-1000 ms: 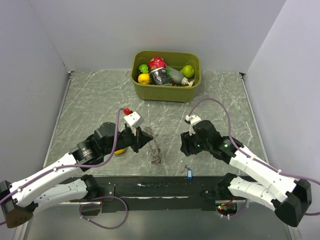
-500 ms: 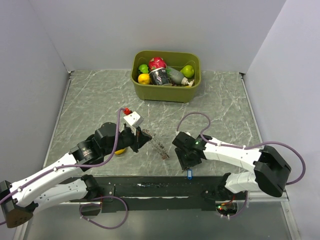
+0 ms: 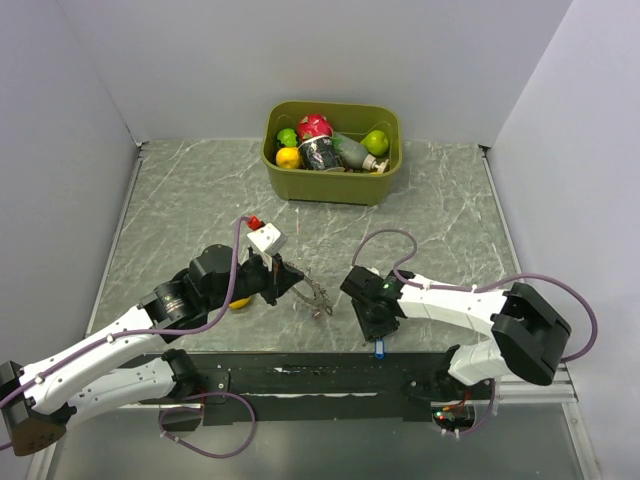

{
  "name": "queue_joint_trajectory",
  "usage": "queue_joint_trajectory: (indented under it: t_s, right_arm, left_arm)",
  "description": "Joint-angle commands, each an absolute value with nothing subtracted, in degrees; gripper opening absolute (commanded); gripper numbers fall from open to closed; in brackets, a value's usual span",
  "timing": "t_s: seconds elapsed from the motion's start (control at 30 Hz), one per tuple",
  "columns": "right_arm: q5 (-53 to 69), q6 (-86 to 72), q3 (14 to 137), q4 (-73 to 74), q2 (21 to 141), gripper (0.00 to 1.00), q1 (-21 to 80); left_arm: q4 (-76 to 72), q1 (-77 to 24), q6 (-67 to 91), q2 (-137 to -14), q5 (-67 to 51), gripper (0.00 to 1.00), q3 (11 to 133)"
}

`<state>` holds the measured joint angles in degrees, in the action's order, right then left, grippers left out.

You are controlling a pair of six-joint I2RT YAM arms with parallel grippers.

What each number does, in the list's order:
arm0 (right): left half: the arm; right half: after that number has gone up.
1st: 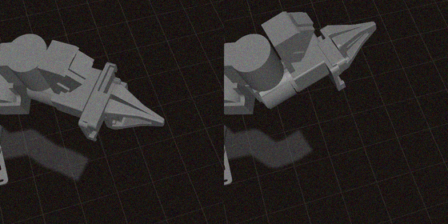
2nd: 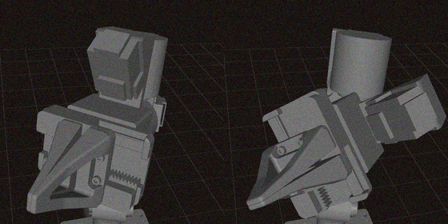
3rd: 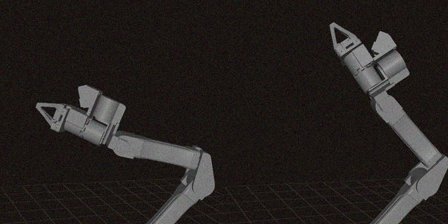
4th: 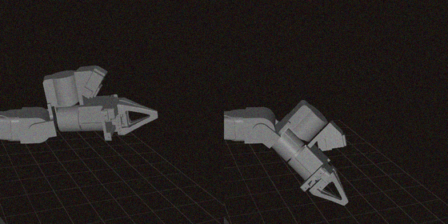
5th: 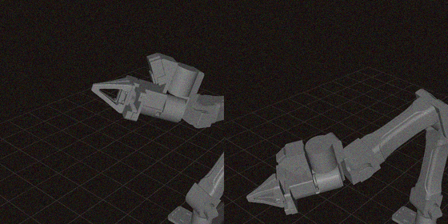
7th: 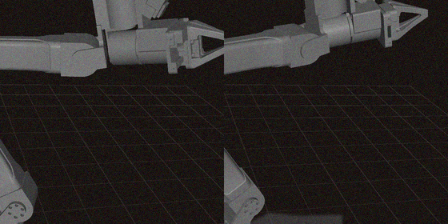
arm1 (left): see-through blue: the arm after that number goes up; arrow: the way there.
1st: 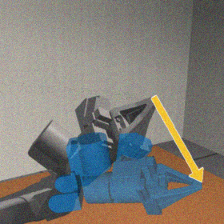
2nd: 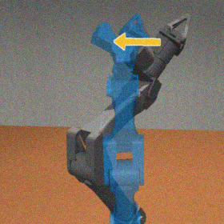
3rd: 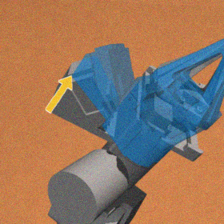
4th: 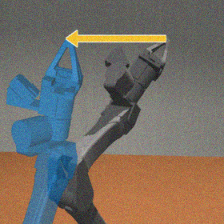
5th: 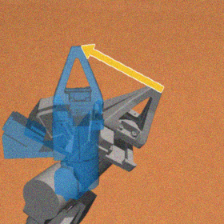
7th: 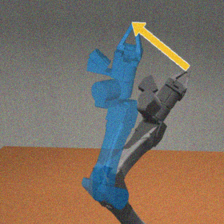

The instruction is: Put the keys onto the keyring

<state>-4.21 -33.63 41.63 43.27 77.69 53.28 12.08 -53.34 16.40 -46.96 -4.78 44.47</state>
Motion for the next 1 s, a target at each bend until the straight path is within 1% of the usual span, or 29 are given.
queue_joint_trajectory:
  t_s: [0.0,0.03,0.07,0.13,0.23,0.27,0.33,0.37,0.43,0.47,0.7,0.97]
  right_arm:
    - [-4.2,-35.0,41.0,41.9,79.4,0.41,53.6]
    - [-4.3,-35.0,41.0,42.0,79.8,0.41,53.6]
    - [-4.3,-35.1,41.0,42.1,80.2,0.38,53.5]
    - [-4.4,-35.0,41.2,42.4,81.3,0.37,53.5]
    - [-4.7,-34.8,41.3,42.4,82.3,0.29,53.6]
    - [-4.9,-34.9,41.3,42.5,82.2,0.24,53.6]
    - [-5.7,-34.9,41.7,42.9,81.7,0.18,53.6]
    - [-6.1,-34.8,41.8,43.2,81.0,0.09,53.6]
    - [-7.4,-34.6,42.4,43.8,80.1,0.02,53.6]
    - [-7.8,-34.5,42.6,44.3,78.8,0.00,53.6]
    - [-11.4,-32.3,44.6,46.1,73.1,0.00,53.6]
    - [-9.6,-28.2,44.2,43.2,65.5,0.00,53.6]
  left_arm:
    - [9.0,-53.6,17.1,-45.6,-5.8,0.01,47.4]
    - [8.9,-53.6,17.1,-45.5,-5.9,0.01,47.3]
    - [8.9,-53.6,17.1,-45.4,-5.9,0.01,47.3]
    - [9.1,-53.6,17.1,-45.4,-5.9,0.01,47.4]
    - [9.2,-53.6,16.9,-45.4,-5.7,0.01,47.5]
    - [9.3,-53.6,17.0,-45.3,-5.7,0.01,47.5]
    - [9.2,-53.6,17.0,-45.2,-5.6,0.01,47.5]
    - [9.1,-53.6,17.0,-45.1,-5.6,0.01,47.5]
    - [9.1,-53.6,17.0,-45.0,-5.7,0.01,47.4]
    - [9.1,-53.6,16.9,-45.0,-5.7,0.01,47.4]
    - [9.5,-53.6,16.9,-45.3,-5.3,0.01,47.5]
    - [9.2,-53.6,17.0,-45.3,-5.2,0.01,47.5]
